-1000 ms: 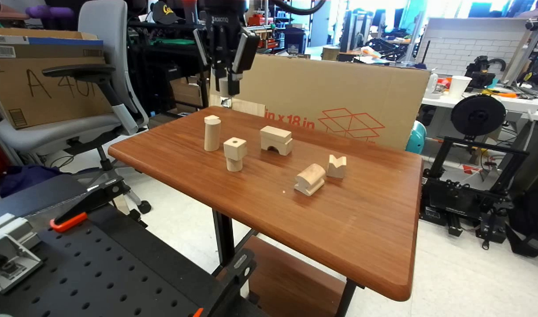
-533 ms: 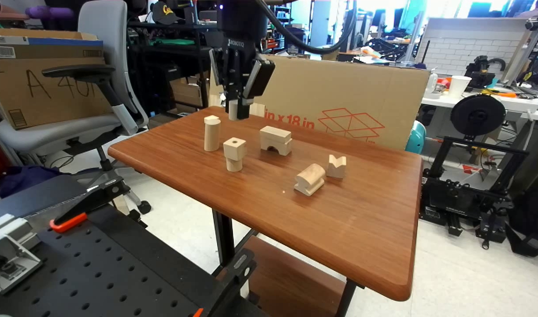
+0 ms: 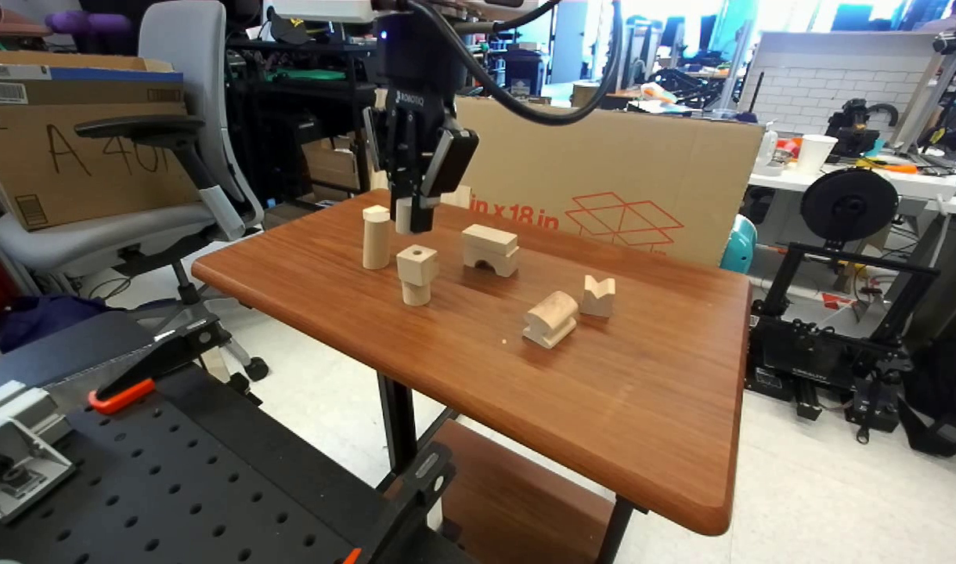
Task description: Pick the cylindrical block and put it on the square block
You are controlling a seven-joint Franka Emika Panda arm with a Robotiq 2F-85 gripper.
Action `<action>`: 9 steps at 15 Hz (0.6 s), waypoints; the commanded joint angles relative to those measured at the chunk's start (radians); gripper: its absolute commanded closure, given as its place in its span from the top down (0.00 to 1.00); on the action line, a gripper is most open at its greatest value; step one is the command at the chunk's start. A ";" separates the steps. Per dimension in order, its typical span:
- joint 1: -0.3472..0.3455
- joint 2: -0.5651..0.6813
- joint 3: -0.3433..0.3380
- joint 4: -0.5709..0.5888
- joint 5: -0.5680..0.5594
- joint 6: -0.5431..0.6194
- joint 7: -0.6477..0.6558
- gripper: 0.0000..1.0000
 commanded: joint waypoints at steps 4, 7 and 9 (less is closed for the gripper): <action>0.019 0.000 -0.015 -0.008 -0.031 0.012 0.043 0.08; 0.009 0.006 -0.008 0.003 -0.013 -0.007 0.024 0.08; 0.003 0.006 -0.002 0.002 0.002 -0.010 0.005 0.08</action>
